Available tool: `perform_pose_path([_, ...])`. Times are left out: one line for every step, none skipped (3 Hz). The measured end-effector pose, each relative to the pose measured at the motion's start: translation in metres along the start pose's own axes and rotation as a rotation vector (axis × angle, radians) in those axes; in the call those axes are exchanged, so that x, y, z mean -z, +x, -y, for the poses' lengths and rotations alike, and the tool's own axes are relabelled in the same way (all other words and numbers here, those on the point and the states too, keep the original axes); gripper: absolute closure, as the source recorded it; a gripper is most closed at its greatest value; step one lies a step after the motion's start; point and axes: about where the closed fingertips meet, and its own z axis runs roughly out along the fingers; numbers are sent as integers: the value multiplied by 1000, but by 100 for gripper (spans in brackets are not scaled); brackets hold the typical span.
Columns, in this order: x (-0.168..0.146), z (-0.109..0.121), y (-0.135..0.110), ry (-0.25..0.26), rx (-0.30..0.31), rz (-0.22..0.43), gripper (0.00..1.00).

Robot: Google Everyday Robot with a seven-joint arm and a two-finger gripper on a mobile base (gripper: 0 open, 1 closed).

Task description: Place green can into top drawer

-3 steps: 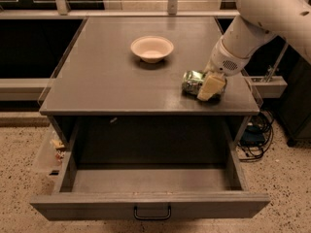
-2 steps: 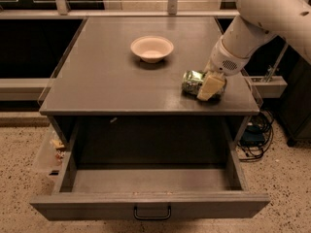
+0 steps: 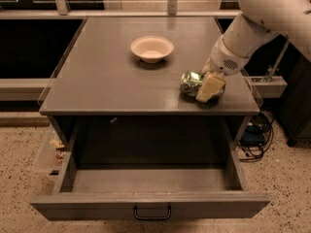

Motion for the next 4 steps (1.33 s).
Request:
perform_pose_path([25,-30,4,-9,2,60,100])
perform_pose_path([61,-77,22,35,-69,113,100])
perform_pose_path([59,-126,48,31,-185,194,100])
perform_pose_path([43,-155,67,-1,-287,265,100])
